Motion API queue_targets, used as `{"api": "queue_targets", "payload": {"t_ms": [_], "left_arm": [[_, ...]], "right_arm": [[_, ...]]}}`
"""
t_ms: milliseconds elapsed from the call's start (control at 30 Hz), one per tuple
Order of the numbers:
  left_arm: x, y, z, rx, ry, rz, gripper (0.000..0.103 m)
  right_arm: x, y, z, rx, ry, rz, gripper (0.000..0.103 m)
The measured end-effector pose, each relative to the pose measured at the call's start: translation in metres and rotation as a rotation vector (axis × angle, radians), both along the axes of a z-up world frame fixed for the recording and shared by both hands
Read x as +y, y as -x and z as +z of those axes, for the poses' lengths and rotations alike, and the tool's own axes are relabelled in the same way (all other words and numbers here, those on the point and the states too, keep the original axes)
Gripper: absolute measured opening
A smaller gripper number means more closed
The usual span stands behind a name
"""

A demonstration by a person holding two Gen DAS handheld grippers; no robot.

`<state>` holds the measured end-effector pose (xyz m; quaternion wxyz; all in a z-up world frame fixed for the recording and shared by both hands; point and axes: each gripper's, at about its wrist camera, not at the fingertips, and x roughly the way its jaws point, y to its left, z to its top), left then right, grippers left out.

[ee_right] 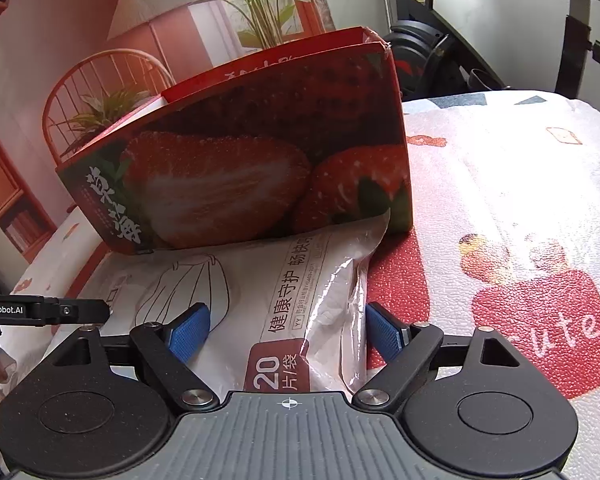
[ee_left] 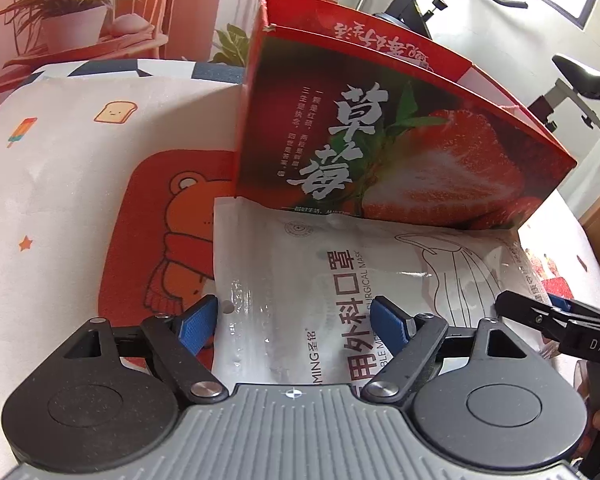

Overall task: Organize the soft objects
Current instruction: 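Move both tools down to the white face-mask package, then close both grippers on the mask package and lift it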

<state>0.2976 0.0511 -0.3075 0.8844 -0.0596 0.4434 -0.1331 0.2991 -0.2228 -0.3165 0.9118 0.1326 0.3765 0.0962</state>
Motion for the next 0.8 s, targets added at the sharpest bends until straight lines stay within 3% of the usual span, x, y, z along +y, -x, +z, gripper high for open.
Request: {"api": "queue_targets", "payload": {"t_ms": [200, 367, 600, 800], "left_arm": [[-0.002, 0.0, 0.001, 0.009, 0.003, 0.004, 0.085], [-0.01, 0.008, 0.002, 0.028, 0.043, -0.015, 0.085], [-0.002, 0.03, 0.003, 0.021, 0.122, 0.044, 0.083], [0.01, 0.044, 0.022, -0.046, 0.183, 0.075, 0.083]], "right_arm": [[0.001, -0.003, 0.002, 0.019, 0.005, 0.019, 0.082], [0.003, 0.001, 0.005, 0.04, -0.038, 0.043, 0.078], [0.004, 0.014, 0.014, 0.032, -0.037, 0.066, 0.07], [0.01, 0.024, 0.031, -0.029, -0.003, 0.092, 0.07]]}}
